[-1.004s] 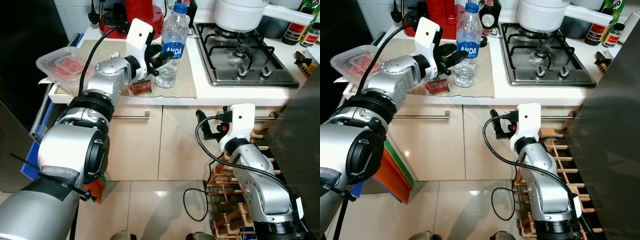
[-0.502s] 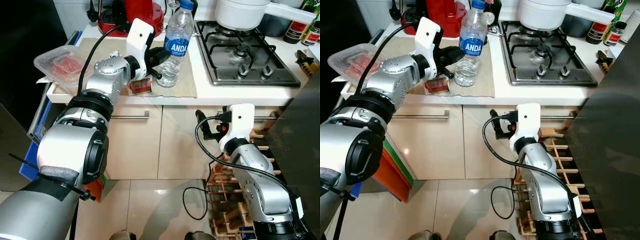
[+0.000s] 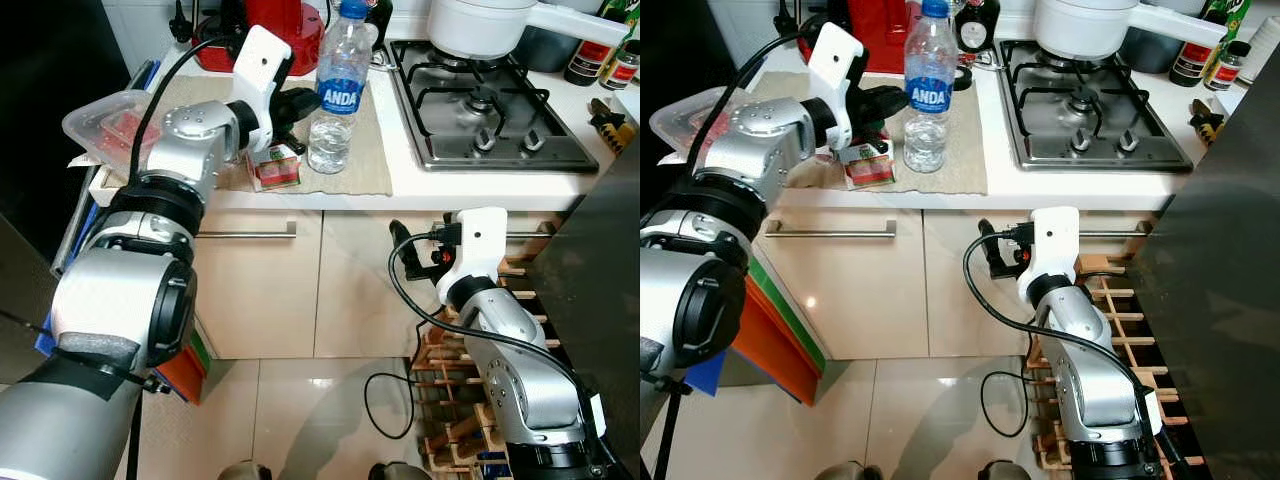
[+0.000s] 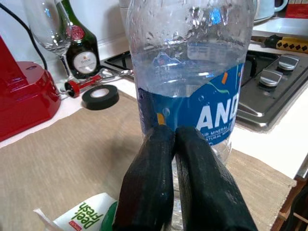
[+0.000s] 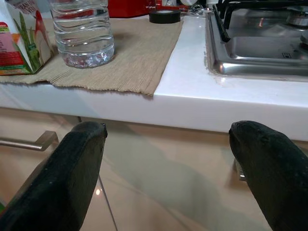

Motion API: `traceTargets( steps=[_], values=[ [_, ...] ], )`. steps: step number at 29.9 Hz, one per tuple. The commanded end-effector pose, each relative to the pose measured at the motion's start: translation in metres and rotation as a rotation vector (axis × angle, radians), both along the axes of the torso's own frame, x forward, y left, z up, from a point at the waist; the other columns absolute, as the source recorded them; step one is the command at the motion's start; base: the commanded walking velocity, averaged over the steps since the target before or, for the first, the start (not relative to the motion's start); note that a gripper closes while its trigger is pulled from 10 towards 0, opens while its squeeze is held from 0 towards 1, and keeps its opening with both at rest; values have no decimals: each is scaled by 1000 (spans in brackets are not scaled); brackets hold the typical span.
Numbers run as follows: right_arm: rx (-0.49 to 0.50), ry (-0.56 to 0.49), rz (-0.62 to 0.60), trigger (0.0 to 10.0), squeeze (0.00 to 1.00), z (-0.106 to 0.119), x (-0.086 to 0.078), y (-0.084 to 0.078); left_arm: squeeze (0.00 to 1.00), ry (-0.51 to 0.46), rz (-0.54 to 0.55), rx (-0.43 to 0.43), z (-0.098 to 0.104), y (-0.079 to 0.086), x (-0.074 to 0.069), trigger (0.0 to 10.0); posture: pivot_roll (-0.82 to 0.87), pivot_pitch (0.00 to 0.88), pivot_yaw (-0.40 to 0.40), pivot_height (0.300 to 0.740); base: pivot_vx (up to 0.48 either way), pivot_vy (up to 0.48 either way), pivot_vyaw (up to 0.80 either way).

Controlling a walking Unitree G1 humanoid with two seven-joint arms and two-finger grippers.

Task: Restocking fridge

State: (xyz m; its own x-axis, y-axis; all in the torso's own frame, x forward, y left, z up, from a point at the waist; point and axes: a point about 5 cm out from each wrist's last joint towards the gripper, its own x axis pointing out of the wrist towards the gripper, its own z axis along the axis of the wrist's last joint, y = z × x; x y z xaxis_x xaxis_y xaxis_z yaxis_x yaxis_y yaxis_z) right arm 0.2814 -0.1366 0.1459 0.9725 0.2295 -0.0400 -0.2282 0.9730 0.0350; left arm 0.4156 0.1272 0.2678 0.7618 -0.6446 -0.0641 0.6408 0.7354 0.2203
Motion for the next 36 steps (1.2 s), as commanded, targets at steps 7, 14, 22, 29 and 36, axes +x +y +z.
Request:
traceTargets(
  steps=[7,14,22,29,36],
  values=[
    [-1,-1,2,10000,71,-1,3,-1,1000,-33,46,36,17,19,0,10000,-114,14,3,730,0,0,0],
    [8,2,6,10000,71,-2,5,0,1000,-58,85,6,27,28,1,10000,-114,15,2,730,0,0,0],
    [6,8,23,10000,71,-3,4,2,1000,-78,56,-27,36,13,2,10000,-115,55,-9,730,0,0,0],
    [7,12,24,10000,71,-4,3,3,1000,-84,55,-37,36,8,3,10000,-119,63,-10,730,0,0,0],
    [4,13,21,10000,67,-4,2,2,1000,-98,69,-35,40,11,3,10000,-123,69,-7,730,0,0,0]
  ],
)
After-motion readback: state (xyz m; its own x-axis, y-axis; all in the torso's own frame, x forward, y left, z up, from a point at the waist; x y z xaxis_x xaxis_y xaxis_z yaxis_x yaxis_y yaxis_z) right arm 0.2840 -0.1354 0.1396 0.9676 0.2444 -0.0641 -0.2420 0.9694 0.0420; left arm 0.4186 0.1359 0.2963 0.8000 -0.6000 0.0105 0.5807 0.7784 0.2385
